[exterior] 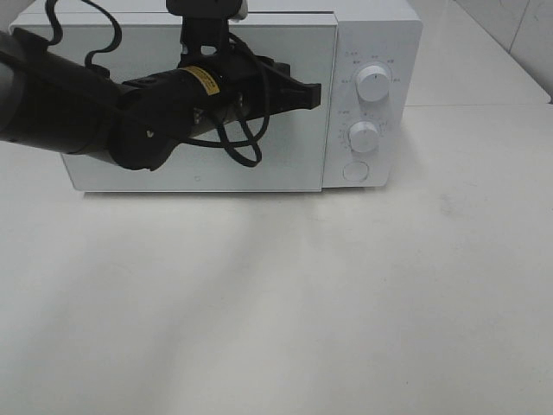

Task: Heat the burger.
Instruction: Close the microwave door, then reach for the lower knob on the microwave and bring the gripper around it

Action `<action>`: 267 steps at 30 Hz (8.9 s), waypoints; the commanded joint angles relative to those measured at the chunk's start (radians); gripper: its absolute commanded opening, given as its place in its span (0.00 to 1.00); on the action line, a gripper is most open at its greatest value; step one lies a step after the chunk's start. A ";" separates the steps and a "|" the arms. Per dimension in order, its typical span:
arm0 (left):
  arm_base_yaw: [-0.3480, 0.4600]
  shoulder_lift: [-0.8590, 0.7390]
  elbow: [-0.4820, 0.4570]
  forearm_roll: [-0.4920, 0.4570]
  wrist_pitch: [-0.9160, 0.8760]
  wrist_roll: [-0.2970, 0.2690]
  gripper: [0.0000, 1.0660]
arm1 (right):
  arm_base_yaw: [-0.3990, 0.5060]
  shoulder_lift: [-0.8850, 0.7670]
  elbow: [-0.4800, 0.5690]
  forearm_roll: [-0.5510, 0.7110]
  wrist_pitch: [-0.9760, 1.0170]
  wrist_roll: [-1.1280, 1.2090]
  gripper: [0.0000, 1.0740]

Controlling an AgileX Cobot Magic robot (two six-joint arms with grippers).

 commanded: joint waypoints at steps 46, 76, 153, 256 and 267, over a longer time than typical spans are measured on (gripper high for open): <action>0.036 -0.329 -0.128 -0.111 1.461 0.118 0.94 | -0.006 -0.026 0.000 -0.003 -0.008 -0.015 0.71; 0.701 -0.789 0.231 -0.052 1.606 0.128 0.94 | -0.006 -0.026 0.000 -0.002 -0.008 -0.015 0.71; 0.745 -2.003 0.638 0.073 1.586 0.019 0.94 | -0.006 -0.026 0.000 0.002 -0.007 -0.011 0.71; 0.745 -2.003 0.638 0.073 1.586 0.019 0.94 | 0.645 1.656 0.101 0.950 -2.184 -0.416 0.71; 0.745 -2.003 0.638 0.074 1.586 0.019 0.94 | 0.706 1.750 -0.030 1.002 -2.165 -0.443 0.71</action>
